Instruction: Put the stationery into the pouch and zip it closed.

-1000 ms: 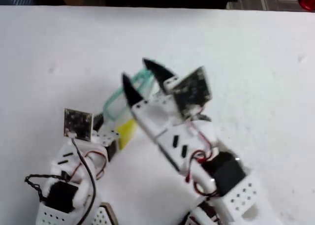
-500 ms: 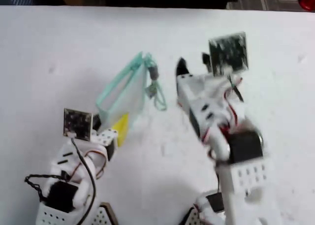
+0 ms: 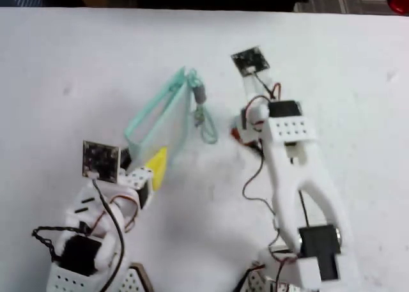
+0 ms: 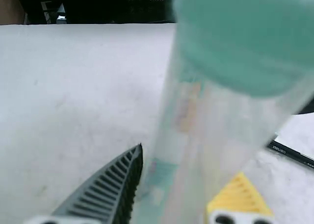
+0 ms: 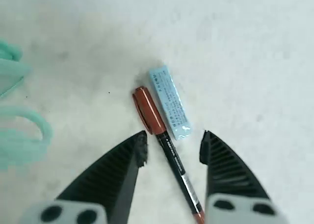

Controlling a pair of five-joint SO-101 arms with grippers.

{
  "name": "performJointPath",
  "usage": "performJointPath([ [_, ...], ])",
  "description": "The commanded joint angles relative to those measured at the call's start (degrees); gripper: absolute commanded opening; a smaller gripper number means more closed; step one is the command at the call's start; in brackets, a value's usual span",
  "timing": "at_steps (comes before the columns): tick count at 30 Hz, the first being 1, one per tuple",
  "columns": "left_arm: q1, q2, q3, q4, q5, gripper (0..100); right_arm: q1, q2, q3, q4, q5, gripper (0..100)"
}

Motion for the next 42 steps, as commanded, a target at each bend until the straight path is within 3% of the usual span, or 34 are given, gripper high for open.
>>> performJointPath([
  [1,0.13,-0.48,-0.44,-1.85,0.26,21,-0.48,3.21,-2.2,-4.97,1.14,15.9],
  [14,0.31,-0.48,-0.44,-1.85,0.26,21,0.57,15.6,-2.55,-16.22,1.14,15.4],
  [20,0.48,-0.48,-0.44,-1.85,0.26,21,3.03,19.82,-2.55,-21.76,1.14,1.5],
  [42,0.57,-0.48,-0.53,-1.67,0.26,20,6.55,20.09,-2.37,-22.02,0.62,1.6],
])
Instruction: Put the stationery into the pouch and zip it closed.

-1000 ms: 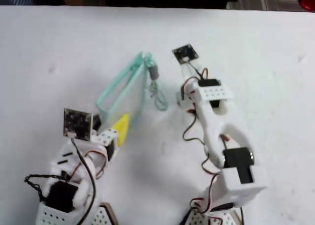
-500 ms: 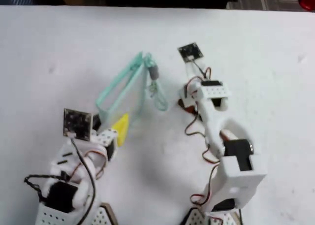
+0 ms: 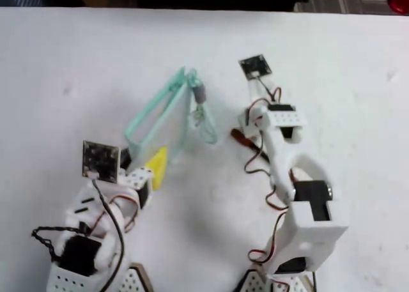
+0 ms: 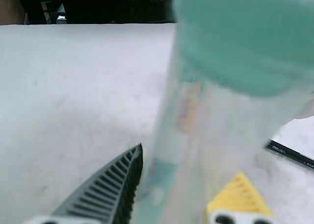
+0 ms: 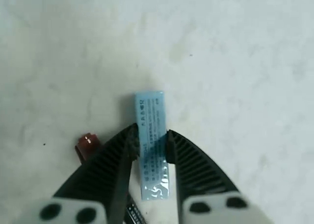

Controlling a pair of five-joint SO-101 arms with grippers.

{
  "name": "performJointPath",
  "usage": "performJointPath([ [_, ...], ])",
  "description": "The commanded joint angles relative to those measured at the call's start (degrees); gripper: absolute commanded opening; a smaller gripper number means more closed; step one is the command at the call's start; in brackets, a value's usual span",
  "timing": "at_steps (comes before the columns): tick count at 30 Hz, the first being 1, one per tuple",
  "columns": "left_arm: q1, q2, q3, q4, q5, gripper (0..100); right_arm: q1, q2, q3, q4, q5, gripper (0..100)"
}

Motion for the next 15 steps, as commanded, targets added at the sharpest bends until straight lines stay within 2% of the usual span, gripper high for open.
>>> performJointPath([
  [1,0.57,-0.48,-0.53,-1.67,0.26,20,1.27,-0.84,-1.05,-0.31,0.09,1.6],
  [15,0.66,-0.48,-0.53,-1.58,0.26,21,2.51,-5.67,3.25,-0.48,0.09,1.6],
])
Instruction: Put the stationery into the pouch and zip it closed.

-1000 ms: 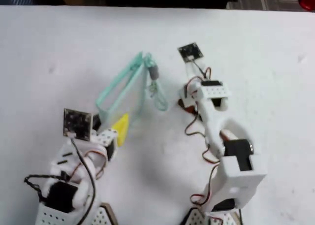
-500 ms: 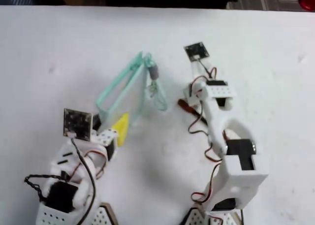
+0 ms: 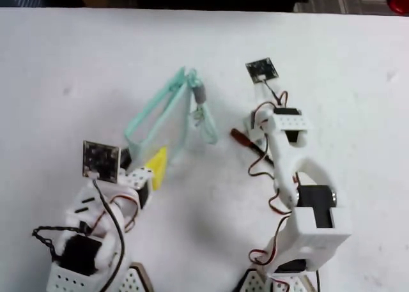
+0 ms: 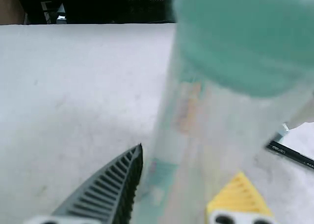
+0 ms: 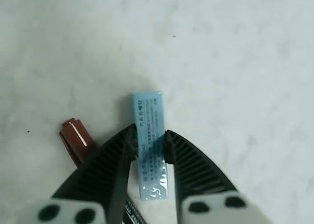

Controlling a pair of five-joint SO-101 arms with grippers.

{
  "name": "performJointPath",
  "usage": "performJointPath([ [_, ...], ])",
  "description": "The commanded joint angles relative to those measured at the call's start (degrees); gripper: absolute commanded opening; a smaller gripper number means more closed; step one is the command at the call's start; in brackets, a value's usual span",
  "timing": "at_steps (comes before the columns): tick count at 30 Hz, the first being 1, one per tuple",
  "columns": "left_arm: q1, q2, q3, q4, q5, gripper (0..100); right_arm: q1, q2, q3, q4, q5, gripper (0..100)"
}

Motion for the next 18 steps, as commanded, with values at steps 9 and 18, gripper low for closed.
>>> performJointPath([
  [9,0.75,-0.48,-0.53,-1.49,0.35,21,0.84,-2.59,0.0,-0.48,0.09,1.6],
  [18,0.75,-0.48,-0.53,-1.32,0.35,22,1.01,-3.03,0.26,-0.31,0.09,1.6],
])
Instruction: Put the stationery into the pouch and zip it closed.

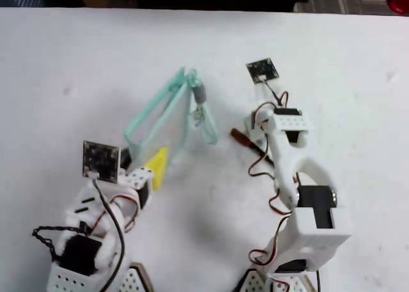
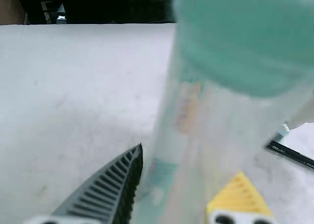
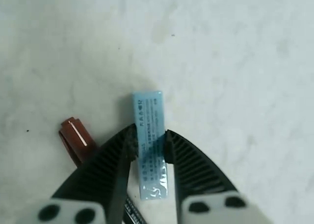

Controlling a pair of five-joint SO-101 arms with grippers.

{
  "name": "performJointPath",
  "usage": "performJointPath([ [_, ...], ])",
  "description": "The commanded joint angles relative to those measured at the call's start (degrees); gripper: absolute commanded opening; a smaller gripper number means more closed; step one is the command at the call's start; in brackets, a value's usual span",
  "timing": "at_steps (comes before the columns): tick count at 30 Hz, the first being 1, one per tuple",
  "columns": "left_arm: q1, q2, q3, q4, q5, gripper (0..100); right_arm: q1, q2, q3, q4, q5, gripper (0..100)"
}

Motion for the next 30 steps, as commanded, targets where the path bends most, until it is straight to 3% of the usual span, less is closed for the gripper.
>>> performJointPath([
  [1,0.75,-0.48,-0.53,-0.97,0.35,24,1.27,-3.03,0.0,-0.31,0.09,1.6],
  [4,1.45,-0.48,-0.88,0.44,0.35,29,1.54,-3.03,-0.09,-0.48,0.0,1.6],
  [10,3.65,-0.48,-0.7,0.53,0.35,28,1.45,-5.49,-2.46,0.13,-2.46,1.6],
  [17,3.56,-0.48,-0.62,0.53,0.35,28,0.48,-25.36,-2.9,5.41,-10.99,1.6],
  [25,3.56,-0.48,-0.62,0.26,0.35,28,-10.59,-57.1,-2.9,9.01,-10.99,1.6],
  [30,3.38,-0.48,-0.62,0.26,0.35,28,-25.19,-72.84,-2.46,8.4,-11.16,1.6],
])
